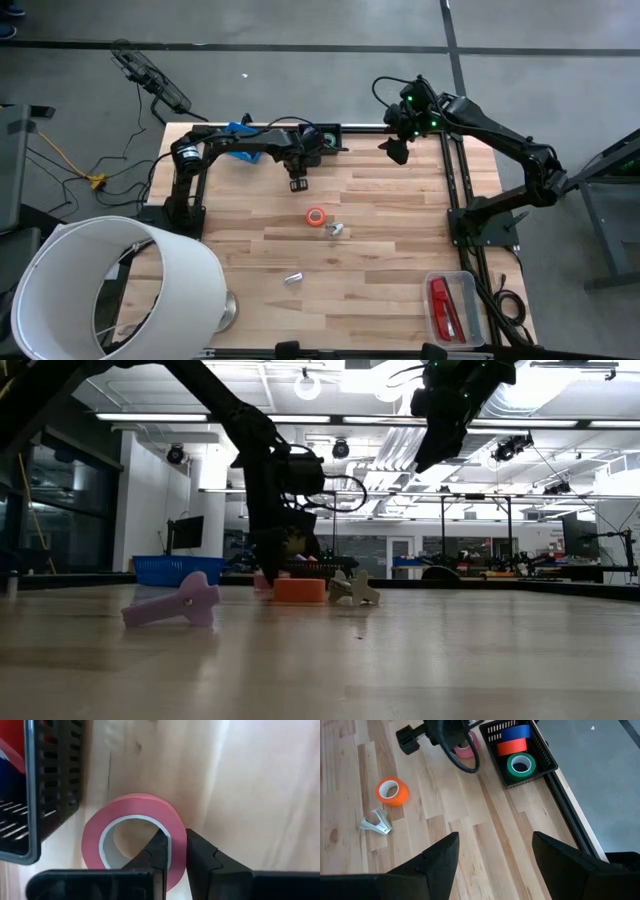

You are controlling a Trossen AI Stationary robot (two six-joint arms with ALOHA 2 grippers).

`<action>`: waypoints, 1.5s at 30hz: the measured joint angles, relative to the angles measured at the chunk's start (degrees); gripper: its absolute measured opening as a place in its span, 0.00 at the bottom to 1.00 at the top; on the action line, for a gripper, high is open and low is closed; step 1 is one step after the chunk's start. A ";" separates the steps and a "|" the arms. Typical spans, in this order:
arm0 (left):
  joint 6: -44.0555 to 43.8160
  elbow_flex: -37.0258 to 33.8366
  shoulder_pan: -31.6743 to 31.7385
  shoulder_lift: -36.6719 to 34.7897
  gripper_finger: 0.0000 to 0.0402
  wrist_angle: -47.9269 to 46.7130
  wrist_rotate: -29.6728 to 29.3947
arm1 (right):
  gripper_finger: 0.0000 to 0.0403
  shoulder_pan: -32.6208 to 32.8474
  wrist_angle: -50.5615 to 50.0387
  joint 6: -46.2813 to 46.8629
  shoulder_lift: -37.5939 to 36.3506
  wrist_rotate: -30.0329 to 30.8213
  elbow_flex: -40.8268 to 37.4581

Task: Pick and place Stapler, Stapler remover, tape
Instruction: Put the pink tape into the black bin

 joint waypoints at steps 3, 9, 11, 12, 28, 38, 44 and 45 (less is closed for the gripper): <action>0.36 0.60 -0.52 -1.06 0.08 -0.18 -0.02 | 0.60 0.01 -0.19 0.00 0.00 -0.04 0.00; 0.17 6.67 -1.25 -1.73 0.08 -4.37 2.22 | 0.60 0.01 -0.31 -0.02 0.00 -0.06 0.00; 0.23 9.45 -1.27 -1.73 0.08 -3.67 3.61 | 0.60 0.01 -0.29 -0.13 0.00 -0.07 0.00; 0.13 10.71 -1.28 -1.75 0.08 -2.46 4.34 | 0.60 -0.01 -0.29 -0.29 0.00 -0.07 0.00; -20.88 14.87 1.38 0.22 0.08 15.35 4.51 | 0.60 0.01 2.38 -0.88 0.00 0.11 0.00; -46.51 14.93 3.74 3.62 0.08 22.93 7.56 | 0.60 -0.07 4.31 0.57 0.00 0.44 0.00; -55.22 14.87 5.65 4.83 0.08 23.81 8.18 | 0.60 -0.07 5.05 1.55 0.00 0.81 0.00; -55.24 14.87 5.85 4.83 0.08 24.84 8.09 | 0.60 -0.07 5.06 1.55 0.00 0.81 0.00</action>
